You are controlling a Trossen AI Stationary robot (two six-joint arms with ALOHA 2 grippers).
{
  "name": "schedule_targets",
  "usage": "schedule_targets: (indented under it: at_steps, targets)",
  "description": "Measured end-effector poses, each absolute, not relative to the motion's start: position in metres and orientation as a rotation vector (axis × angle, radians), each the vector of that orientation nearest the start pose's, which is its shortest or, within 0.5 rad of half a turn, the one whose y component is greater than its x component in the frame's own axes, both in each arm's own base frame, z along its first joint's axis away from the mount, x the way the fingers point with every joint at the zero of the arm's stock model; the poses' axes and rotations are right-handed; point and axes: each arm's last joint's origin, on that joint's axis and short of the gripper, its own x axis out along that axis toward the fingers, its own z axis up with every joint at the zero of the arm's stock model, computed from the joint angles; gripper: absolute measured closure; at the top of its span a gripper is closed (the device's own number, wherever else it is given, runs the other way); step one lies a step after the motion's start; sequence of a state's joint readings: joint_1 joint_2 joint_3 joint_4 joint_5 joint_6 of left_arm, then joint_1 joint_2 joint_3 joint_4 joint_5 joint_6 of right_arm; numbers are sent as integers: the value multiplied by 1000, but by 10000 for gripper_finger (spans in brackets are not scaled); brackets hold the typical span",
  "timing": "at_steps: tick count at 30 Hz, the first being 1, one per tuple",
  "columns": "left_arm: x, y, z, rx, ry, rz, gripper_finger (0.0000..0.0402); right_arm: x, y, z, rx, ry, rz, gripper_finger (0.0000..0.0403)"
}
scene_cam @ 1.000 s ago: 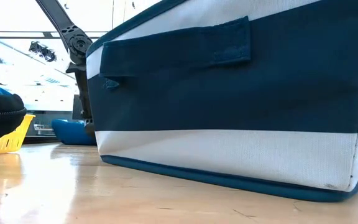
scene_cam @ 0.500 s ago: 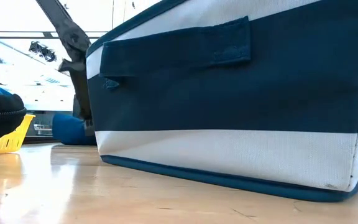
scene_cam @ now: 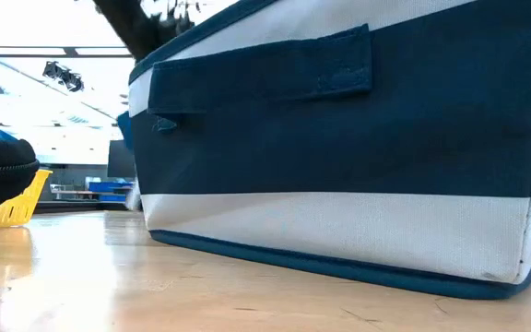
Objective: Pick & place medical supplies in basket/bin
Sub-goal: Put the blue patient gown into the blue bin
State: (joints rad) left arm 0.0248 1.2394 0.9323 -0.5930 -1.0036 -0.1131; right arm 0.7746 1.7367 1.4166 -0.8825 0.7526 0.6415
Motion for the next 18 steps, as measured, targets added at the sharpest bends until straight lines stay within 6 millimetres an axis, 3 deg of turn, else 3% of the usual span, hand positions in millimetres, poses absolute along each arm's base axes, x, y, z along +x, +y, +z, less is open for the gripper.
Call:
schedule_targets:
  at_steps: [6,11,14,18]
  targets:
    - [246,25,338,403,631,1009,370,270,219,262,-262,765,-319,170]
    - [250,12,377,448,531,945,370,271,217,262,-271,760,-329,170]
    - [252,-1,387,467,502,898,370,268,217,265,-252,726,-365,170]
    - [265,-25,377,496,506,793,370,255,219,273,-270,651,-426,170]
